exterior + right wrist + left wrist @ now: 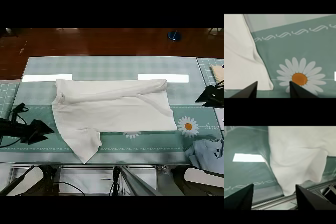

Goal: Fold the shirts.

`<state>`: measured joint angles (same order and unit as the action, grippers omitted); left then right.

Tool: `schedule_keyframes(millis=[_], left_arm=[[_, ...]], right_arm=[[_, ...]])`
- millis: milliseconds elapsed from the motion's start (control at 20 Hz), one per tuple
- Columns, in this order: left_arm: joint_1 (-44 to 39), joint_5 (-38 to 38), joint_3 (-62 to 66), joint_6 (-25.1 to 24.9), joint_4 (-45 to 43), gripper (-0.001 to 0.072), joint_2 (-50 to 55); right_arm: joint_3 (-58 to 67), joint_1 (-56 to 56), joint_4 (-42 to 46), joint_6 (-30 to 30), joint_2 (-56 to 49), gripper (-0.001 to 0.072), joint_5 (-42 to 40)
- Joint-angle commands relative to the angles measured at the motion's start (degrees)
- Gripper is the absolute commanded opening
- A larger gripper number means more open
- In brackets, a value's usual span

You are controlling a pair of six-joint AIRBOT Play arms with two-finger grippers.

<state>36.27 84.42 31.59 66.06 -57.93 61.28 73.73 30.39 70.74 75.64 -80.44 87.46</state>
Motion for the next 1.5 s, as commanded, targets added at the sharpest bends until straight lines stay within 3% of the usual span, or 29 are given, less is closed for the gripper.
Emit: schedule_keyframes(millis=[0,750,800,900,1000,1200,1250,1300,1450], left_arm=[[1.22,-2.34,-4.35,-1.88,1.46,0.0604,-1.53],[-20.85,-17.64,-4.33,5.55,1.44,0.0584,6.14],[-22.01,-18.91,-4.33,5.90,1.44,0.0562,7.23],[-24.06,-20.61,-4.33,6.69,1.64,0.0190,9.14],[-25.35,-21.16,-4.33,6.60,1.60,0.0047,9.81],[-25.22,-21.20,-4.33,6.43,1.20,0.0035,9.79],[-25.22,-21.22,-4.33,6.43,1.16,0.0034,9.79],[-25.22,-21.22,-4.33,6.43,1.16,0.0035,9.79],[-25.22,-21.18,-4.33,5.33,0.96,0.0035,9.77]], right_arm=[[-1.73,0.92,-4.31,-1.22,0.68,0.0486,-1.57],[-1.73,0.92,-4.22,-1.20,0.68,0.0484,-1.16],[-1.73,0.92,-4.20,-1.20,0.68,0.0482,-1.16],[-1.73,0.92,-4.20,-1.18,0.68,0.0474,-1.05],[-1.73,0.92,-4.20,-1.18,0.68,0.0474,-0.46],[-1.73,0.94,-2.54,-0.52,0.68,0.0489,0.50],[-1.73,0.98,-2.64,-0.48,0.68,0.0582,0.81],[-2.05,0.98,-2.67,-0.48,0.68,0.0600,1.20],[-8.02,0.98,-2.23,-0.50,0.68,0.0601,1.33]])
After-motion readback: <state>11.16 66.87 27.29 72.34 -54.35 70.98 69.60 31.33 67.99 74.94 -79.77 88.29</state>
